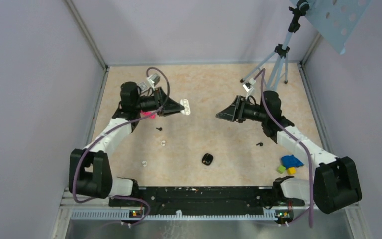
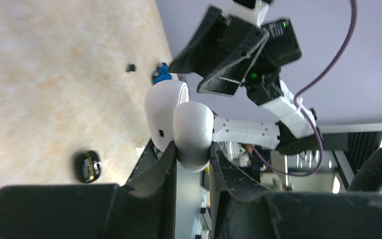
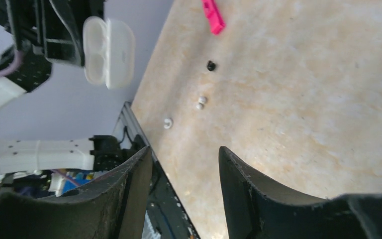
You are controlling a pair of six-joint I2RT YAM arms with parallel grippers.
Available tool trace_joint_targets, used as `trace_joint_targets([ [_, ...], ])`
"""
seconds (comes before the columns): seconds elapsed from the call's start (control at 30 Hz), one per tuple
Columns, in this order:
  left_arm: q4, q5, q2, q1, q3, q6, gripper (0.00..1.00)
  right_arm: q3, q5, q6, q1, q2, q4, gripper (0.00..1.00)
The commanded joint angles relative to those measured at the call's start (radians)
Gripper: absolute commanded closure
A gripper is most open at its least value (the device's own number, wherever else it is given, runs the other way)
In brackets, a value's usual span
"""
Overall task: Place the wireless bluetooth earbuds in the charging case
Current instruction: Pick up the left earbud from the center of the board.
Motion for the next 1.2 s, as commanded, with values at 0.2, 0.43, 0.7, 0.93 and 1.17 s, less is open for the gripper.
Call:
trace_joint_targets([
  [0.2, -0.525, 0.022, -0.148, 0.396, 0.005, 0.331, 1.00, 0.090, 0.331, -0.227, 0.095, -0.059, -0.340, 0.49],
  [0.43, -0.639, -0.239, -0.249, 0.433, 0.003, 0.327, 1.00, 0.275, 0.673, -0.268, 0.533, 0.181, -0.352, 0.49],
  [0.7, -0.672, -0.342, -0.241, 0.510, 0.058, 0.166, 1.00, 0.430, 0.798, -0.382, 0.772, 0.454, -0.122, 0.53],
  [0.93, -0.633, -0.352, -0.207, 0.516, 0.208, 0.108, 1.00, 0.420, 0.775, -0.415, 0.861, 0.616, 0.160, 0.57],
  [1.17, -0.679, -0.386, -0.211, 0.516, 0.276, 0.116, 1.00, 0.362, 0.820, -0.547, 0.955, 0.721, 0.454, 0.56],
])
